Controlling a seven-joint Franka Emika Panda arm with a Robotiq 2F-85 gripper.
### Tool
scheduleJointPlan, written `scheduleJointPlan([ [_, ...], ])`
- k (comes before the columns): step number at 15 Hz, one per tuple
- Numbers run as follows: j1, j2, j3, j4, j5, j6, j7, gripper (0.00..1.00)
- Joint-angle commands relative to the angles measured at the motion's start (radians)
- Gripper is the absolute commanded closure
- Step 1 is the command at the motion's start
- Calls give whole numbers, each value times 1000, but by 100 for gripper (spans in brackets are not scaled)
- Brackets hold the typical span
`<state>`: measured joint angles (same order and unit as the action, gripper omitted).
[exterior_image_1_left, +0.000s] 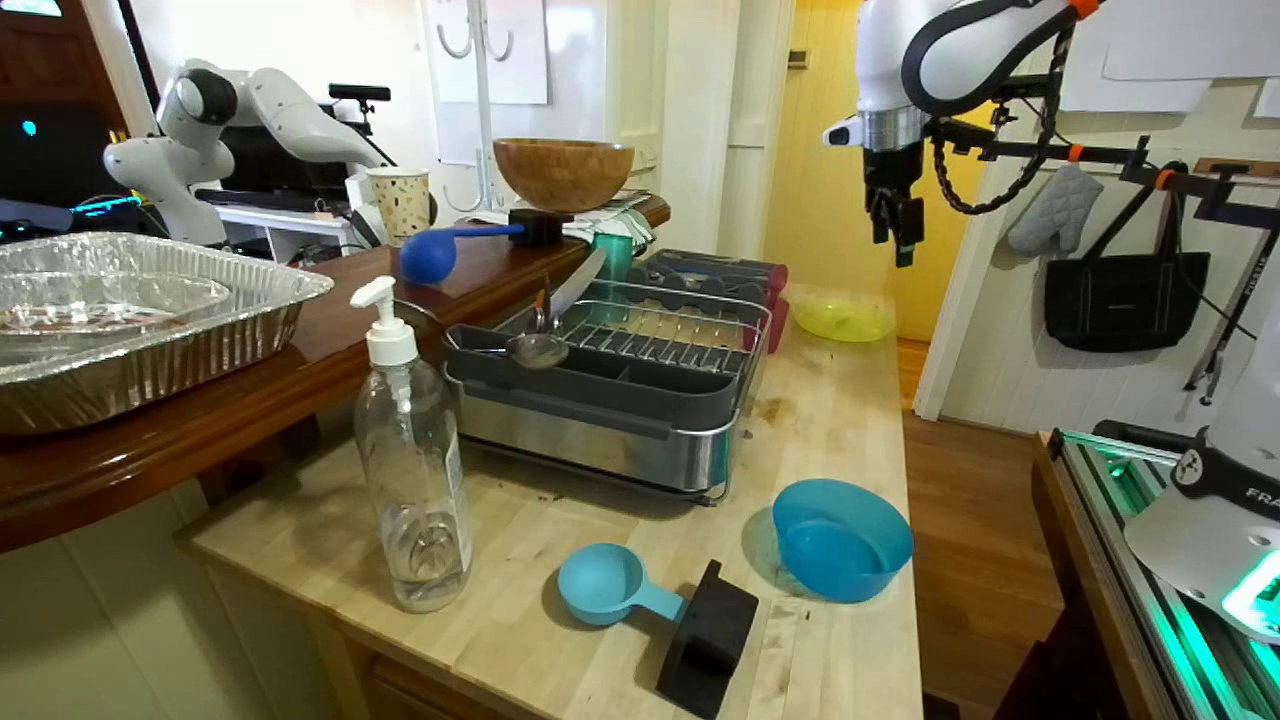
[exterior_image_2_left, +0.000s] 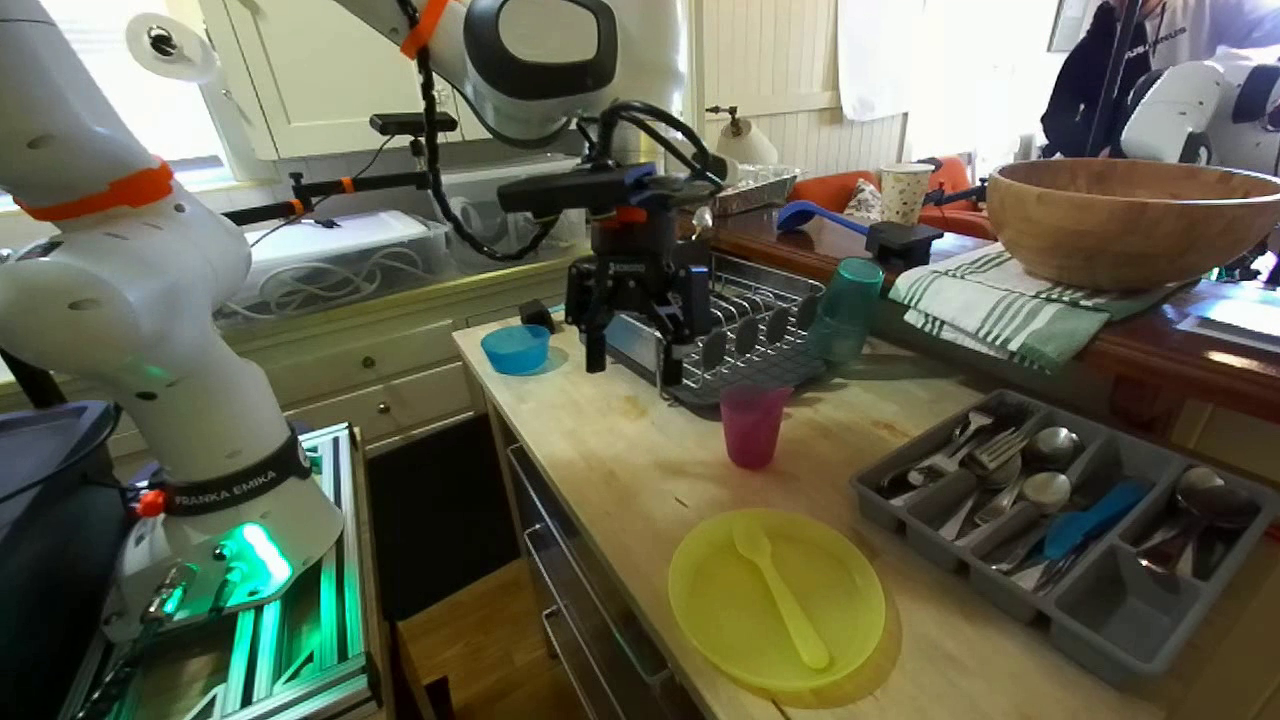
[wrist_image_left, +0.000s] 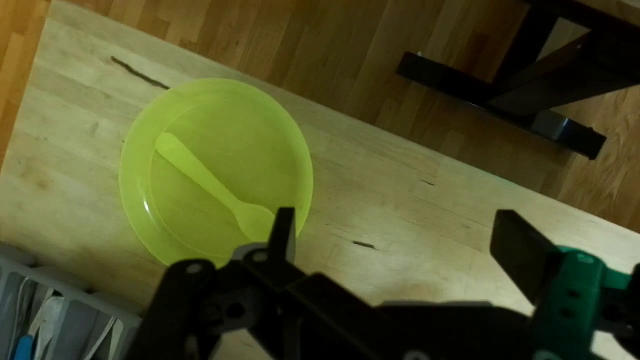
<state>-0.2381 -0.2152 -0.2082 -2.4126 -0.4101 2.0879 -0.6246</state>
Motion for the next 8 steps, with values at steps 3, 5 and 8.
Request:
scheduleJointPlan([
  [3, 46, -42, 17, -23, -3, -39, 113, 0],
  [5, 48, -52, 19, -30, -4, -40, 126, 0],
  [8, 47, -53, 17, -30, -3, -40, 129, 0],
])
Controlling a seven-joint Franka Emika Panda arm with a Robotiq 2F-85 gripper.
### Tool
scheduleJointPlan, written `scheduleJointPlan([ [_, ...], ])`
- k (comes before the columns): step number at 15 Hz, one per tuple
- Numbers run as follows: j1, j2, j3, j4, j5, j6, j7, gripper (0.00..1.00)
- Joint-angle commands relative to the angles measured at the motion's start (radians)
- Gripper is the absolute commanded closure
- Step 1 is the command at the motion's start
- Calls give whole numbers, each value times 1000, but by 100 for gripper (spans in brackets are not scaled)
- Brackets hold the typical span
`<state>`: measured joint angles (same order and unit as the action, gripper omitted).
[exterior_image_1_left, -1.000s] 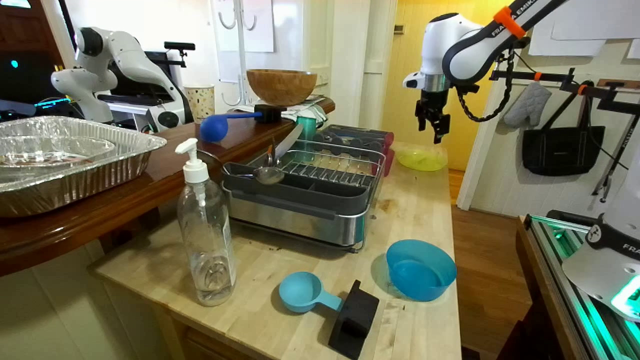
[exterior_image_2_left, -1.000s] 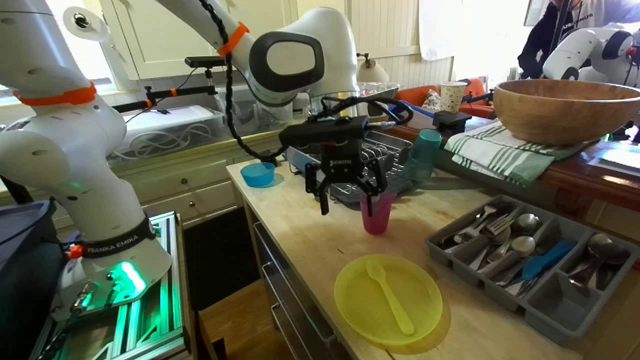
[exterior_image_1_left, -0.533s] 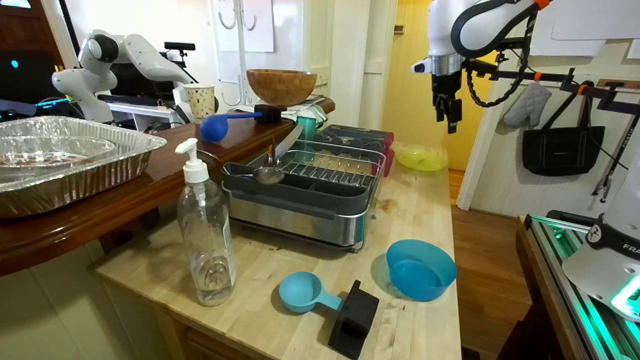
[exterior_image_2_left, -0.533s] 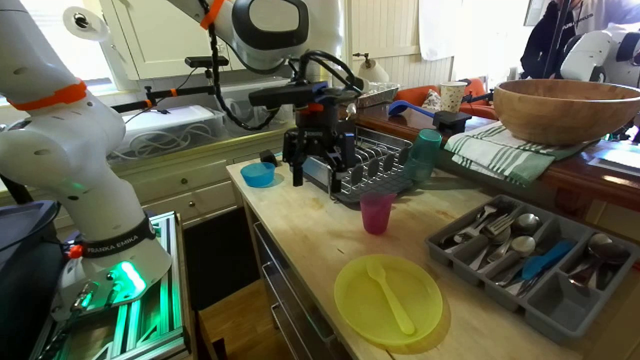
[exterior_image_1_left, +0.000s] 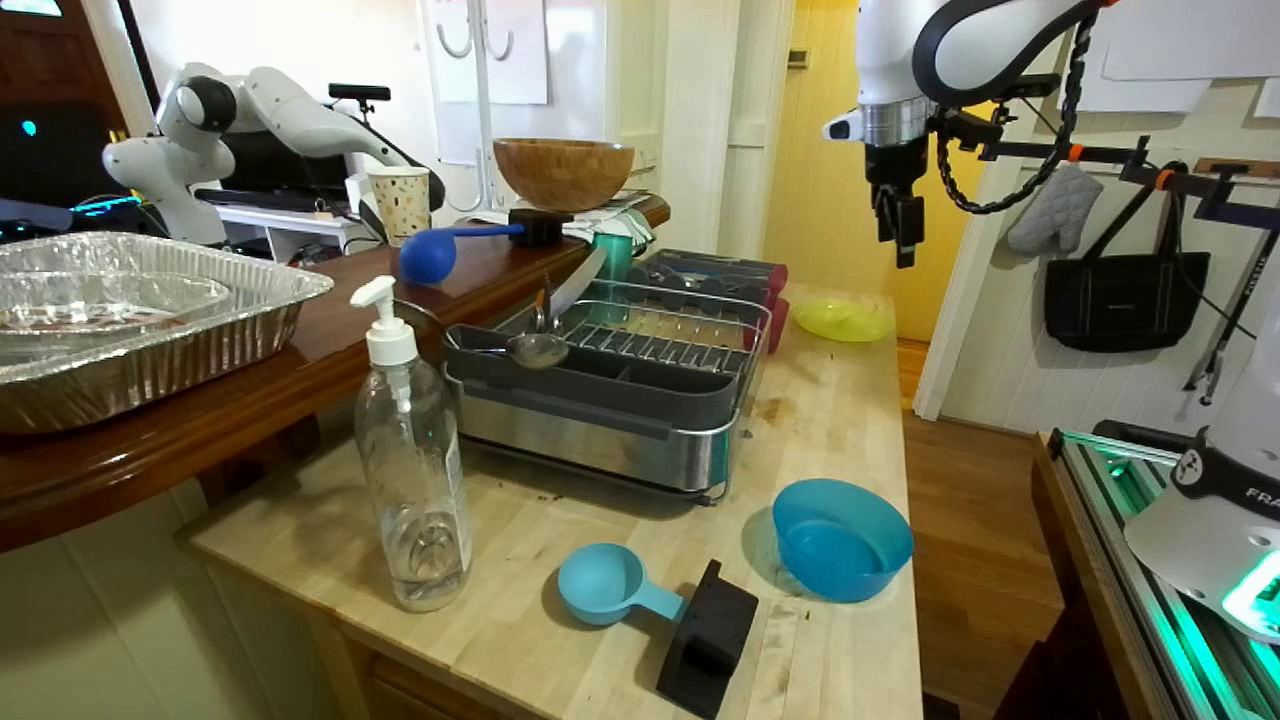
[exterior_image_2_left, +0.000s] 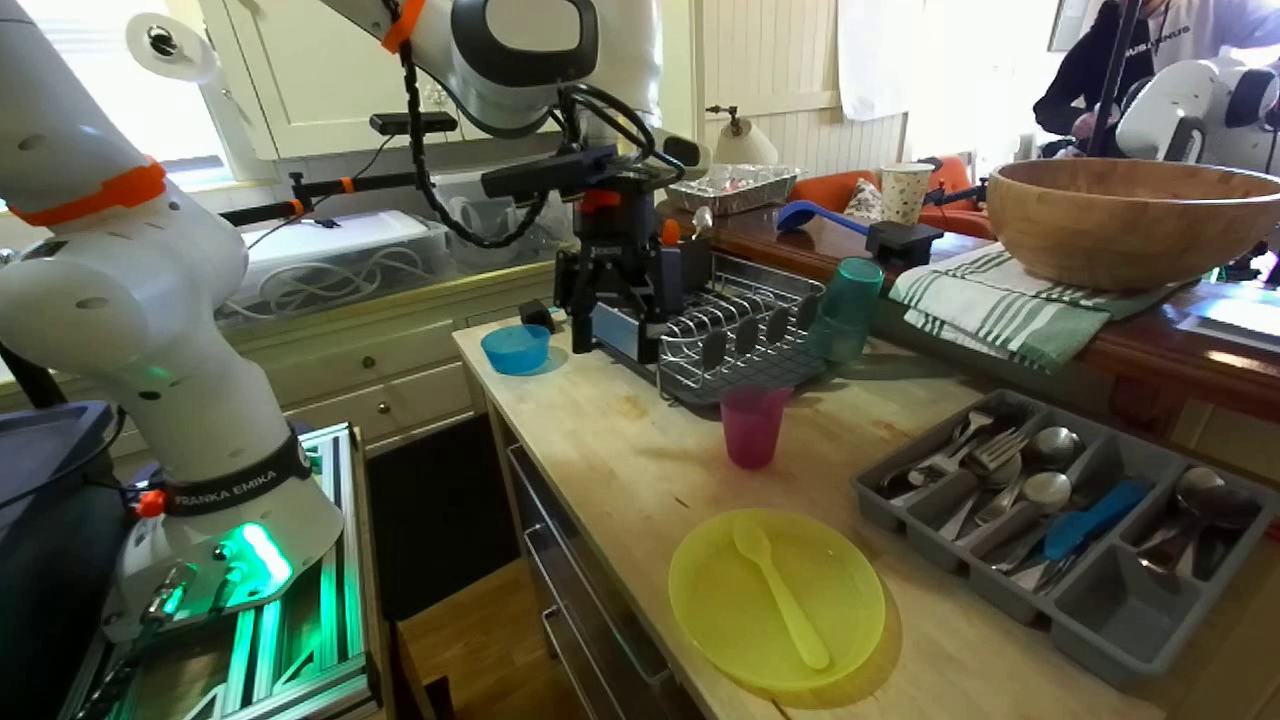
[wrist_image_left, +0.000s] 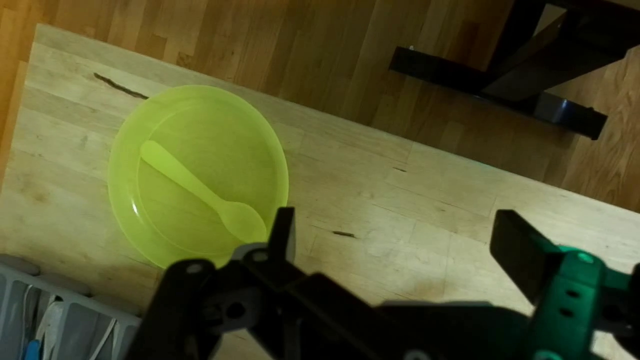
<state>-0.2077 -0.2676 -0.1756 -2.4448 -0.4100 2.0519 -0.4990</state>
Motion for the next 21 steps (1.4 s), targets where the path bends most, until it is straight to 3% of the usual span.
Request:
scheduleJointPlan([
  [1, 27, -2, -10, -10, 13, -6, 5, 0],
  [12, 185, -81, 109, -212, 123, 76, 134, 0],
  [18, 279, -87, 189, -233, 148, 121, 166, 0],
  [19, 254, -66, 172, -206, 121, 97, 156, 0],
  [21, 276, -67, 190, -206, 128, 97, 163, 0],
])
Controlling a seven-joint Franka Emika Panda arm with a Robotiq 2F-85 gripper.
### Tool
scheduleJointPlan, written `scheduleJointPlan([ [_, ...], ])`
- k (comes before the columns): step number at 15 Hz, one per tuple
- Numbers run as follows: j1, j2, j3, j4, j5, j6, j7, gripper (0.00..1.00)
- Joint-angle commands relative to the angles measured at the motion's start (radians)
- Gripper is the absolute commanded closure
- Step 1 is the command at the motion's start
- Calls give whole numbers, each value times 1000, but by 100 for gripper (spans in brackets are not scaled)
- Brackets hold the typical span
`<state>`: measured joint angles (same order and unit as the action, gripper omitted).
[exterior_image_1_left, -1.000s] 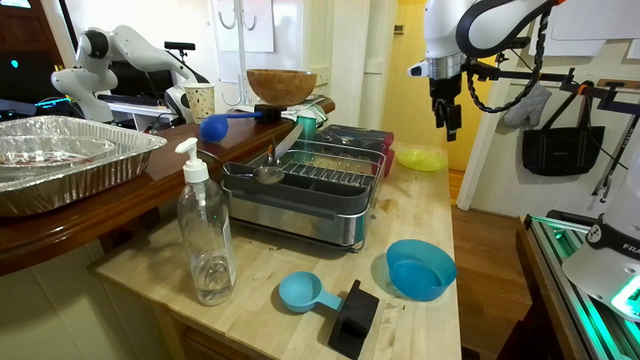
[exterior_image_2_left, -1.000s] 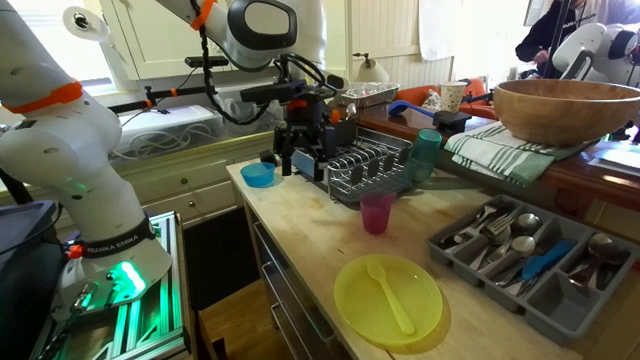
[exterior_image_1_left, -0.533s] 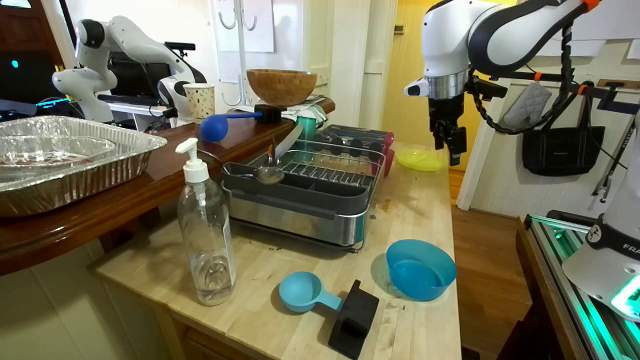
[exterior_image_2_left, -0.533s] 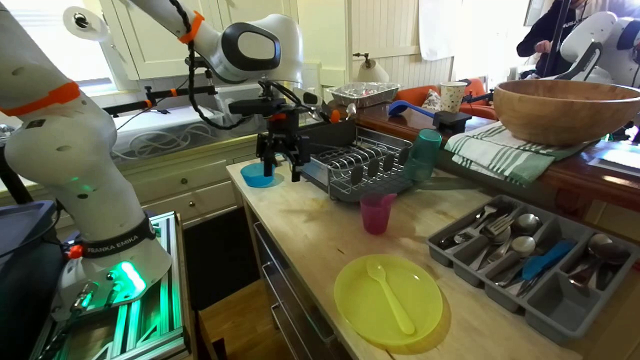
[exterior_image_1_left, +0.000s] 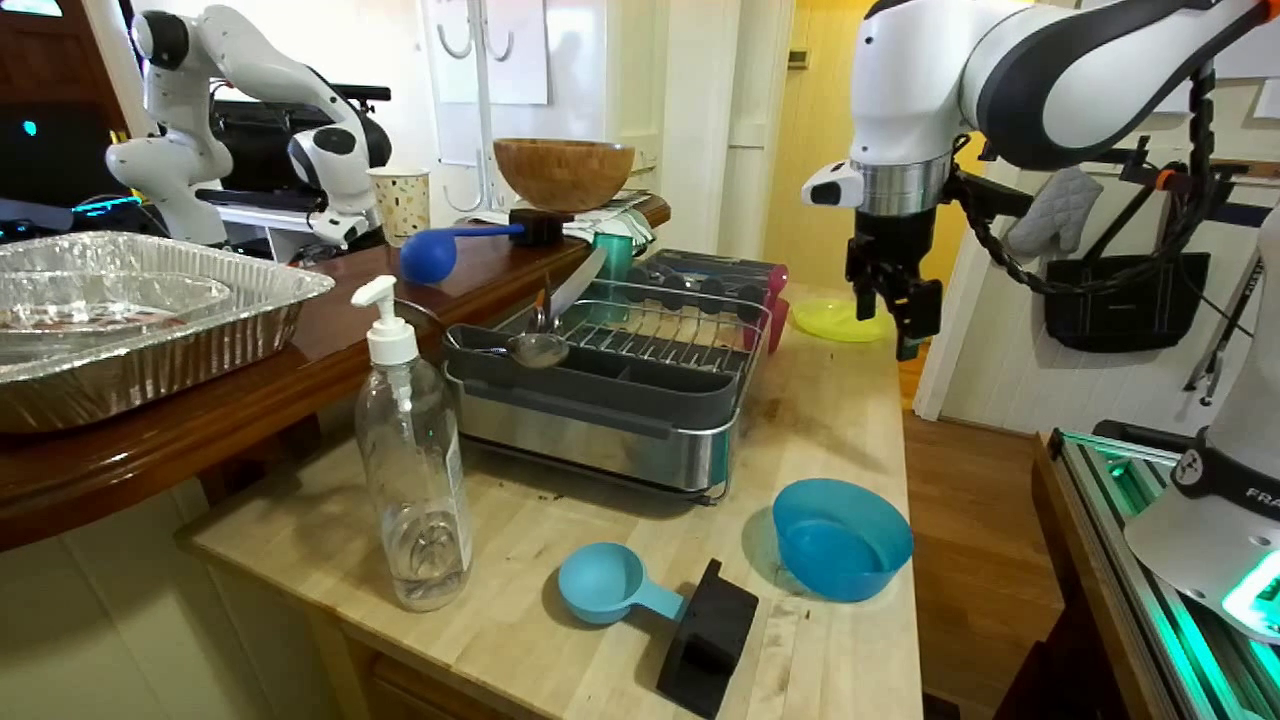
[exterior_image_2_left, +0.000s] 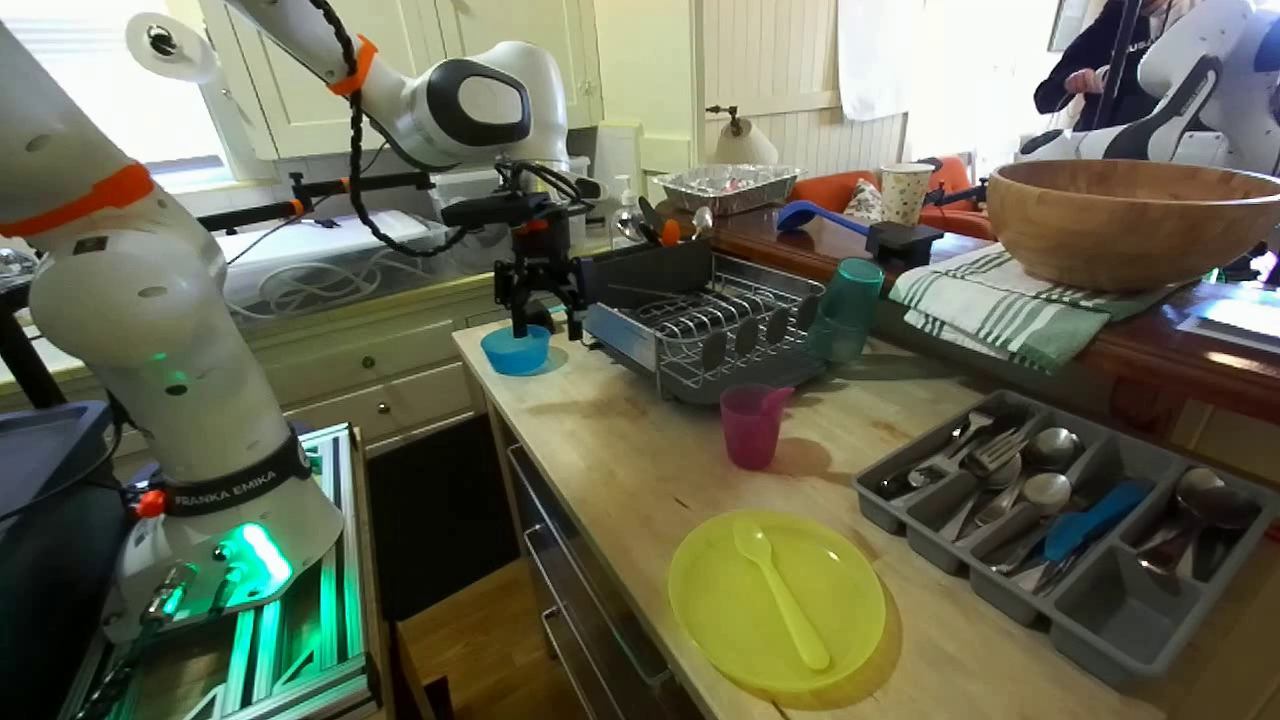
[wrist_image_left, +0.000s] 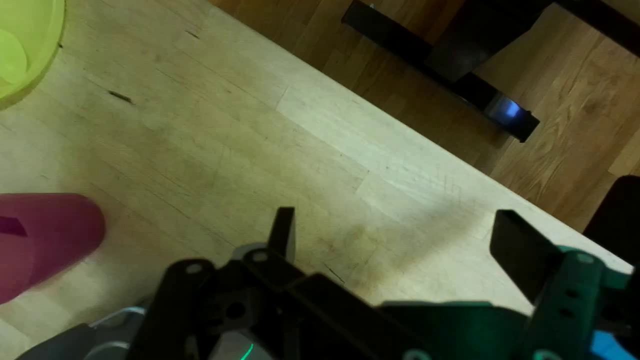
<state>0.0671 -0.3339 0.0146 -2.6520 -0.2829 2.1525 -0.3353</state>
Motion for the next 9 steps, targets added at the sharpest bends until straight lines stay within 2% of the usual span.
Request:
scheduleJointPlan([
  [1, 3, 0, 2, 2, 1, -3, 0, 0],
  [3, 3, 0, 1, 2, 1, -3, 0, 0],
  [5, 34, 42, -1, 5, 38, 13, -62, 0],
  [9, 74, 106, 13, 22, 104, 22, -103, 0],
])
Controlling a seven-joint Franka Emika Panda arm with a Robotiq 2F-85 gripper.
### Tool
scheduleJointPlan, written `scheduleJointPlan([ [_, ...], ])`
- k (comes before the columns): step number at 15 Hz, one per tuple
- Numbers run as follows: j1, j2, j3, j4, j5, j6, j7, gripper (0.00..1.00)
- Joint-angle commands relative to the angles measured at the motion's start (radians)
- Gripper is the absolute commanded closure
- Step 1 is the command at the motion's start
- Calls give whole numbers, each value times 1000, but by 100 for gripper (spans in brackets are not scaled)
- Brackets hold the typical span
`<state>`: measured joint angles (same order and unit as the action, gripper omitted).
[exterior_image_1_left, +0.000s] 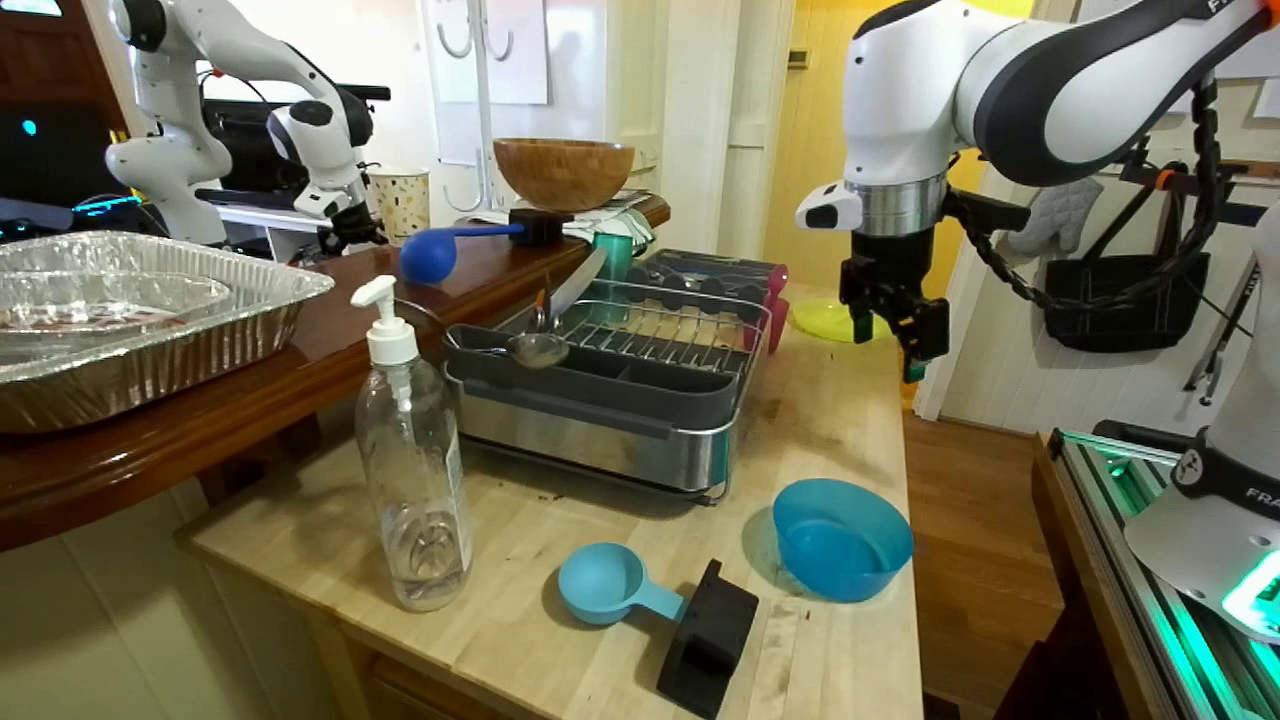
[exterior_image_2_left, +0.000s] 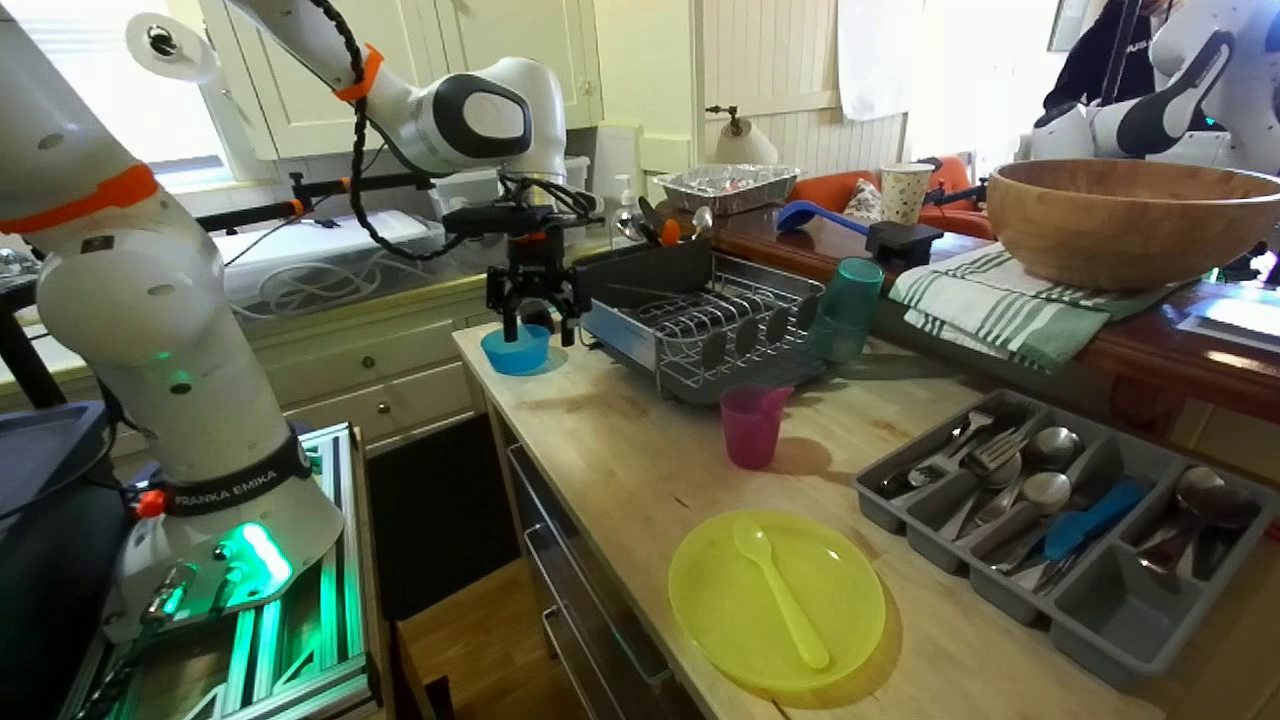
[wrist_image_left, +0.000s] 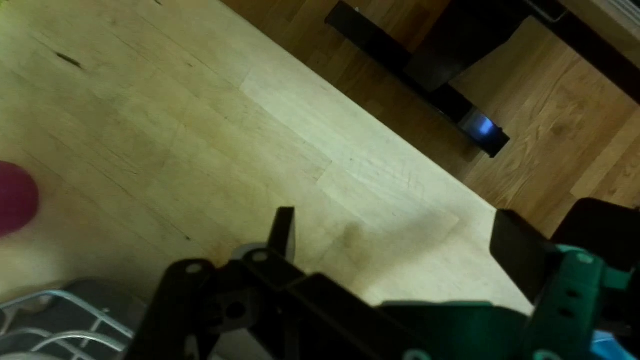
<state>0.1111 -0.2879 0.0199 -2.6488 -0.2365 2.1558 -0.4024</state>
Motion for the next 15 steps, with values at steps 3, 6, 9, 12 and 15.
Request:
scheduleJointPlan([
  [3, 47, 96, 30, 26, 83, 19, -27, 0],
  [6, 54, 121, 51, 25, 100, 35, -3, 0],
  [9, 61, 143, 66, 27, 133, 70, 21, 0],
  [12, 70, 149, 74, 28, 200, 107, 16, 0],
  [15, 75, 146, 81, 32, 253, 134, 4, 0],
])
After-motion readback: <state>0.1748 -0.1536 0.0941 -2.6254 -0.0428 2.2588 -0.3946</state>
